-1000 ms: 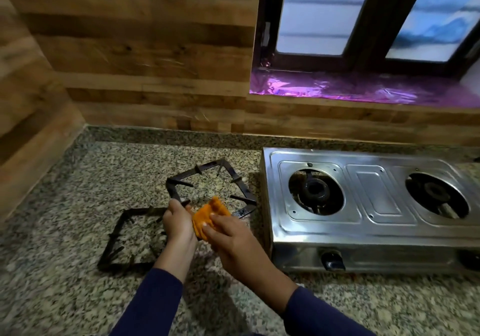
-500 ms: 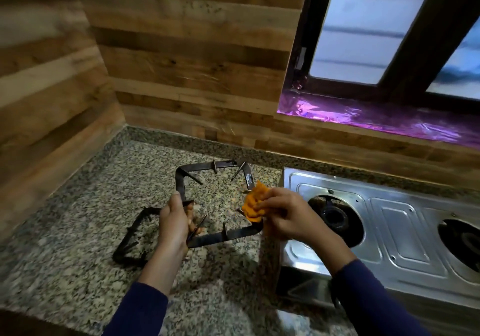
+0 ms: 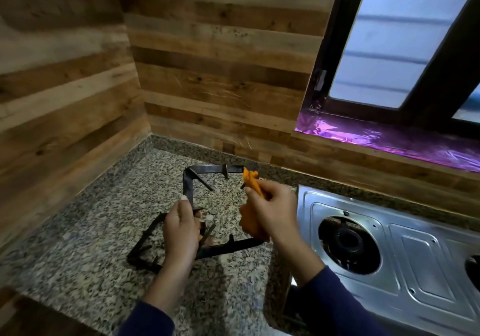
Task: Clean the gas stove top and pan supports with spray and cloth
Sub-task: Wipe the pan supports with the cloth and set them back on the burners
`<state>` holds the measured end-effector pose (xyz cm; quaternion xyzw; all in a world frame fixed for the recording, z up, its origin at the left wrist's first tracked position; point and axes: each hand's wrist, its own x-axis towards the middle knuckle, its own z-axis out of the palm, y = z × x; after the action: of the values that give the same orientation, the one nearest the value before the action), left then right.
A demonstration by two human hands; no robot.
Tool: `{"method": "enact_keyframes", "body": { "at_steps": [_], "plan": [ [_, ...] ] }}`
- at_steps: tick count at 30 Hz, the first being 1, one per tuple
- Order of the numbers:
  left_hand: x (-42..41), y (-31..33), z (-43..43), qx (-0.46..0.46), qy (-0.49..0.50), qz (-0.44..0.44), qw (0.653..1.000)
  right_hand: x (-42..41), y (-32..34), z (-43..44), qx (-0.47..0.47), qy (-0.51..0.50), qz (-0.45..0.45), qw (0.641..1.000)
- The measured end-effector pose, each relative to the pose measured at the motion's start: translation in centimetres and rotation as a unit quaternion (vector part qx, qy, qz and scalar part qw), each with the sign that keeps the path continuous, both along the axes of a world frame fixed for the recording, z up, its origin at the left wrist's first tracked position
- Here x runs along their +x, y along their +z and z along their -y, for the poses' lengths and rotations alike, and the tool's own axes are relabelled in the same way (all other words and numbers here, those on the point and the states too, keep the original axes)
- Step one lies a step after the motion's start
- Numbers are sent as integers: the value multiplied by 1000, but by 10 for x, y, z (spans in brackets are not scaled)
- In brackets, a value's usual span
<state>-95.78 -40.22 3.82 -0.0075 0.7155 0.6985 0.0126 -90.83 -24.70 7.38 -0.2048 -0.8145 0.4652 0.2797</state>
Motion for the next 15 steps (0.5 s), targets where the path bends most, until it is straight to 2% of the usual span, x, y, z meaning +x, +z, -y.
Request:
{"method": "enact_keyframes", "body": {
  "at_steps": [2, 3, 5, 8, 10, 11, 13, 14, 15],
  "plan": [
    [-2, -2, 8, -4, 5, 13, 1000, 0, 16, -6, -121, -26, -74, 989],
    [-2, -3, 13, -6, 3, 15, 1000, -4, 25, -8, -120, -43, -105, 986],
    [1, -1, 14, -11, -13, 5, 1000, -12, 37, -7, -49, -33, -100, 993],
    [5, 1, 9, -11, -37, -25, 999, -23, 32, 20, 35, 30, 11, 999],
    [3, 0, 9, -13, -45, -36, 998, -20, 15, 35, 81, 18, 35, 996],
    [2, -2, 12, -18, -47, -37, 998, -15, 10, 40, 45, 13, 23, 999],
    [-1, -2, 18, -28, -56, -29, 998, -5, 16, 42, -106, 9, -33, 994],
    [-2, 0, 20, -37, -61, -25, 997, -4, 20, 41, -140, -2, -73, 987],
    [-4, 2, 21, -42, -69, -20, 997, -3, 24, 41, -119, -8, -108, 987]
  ]
}}
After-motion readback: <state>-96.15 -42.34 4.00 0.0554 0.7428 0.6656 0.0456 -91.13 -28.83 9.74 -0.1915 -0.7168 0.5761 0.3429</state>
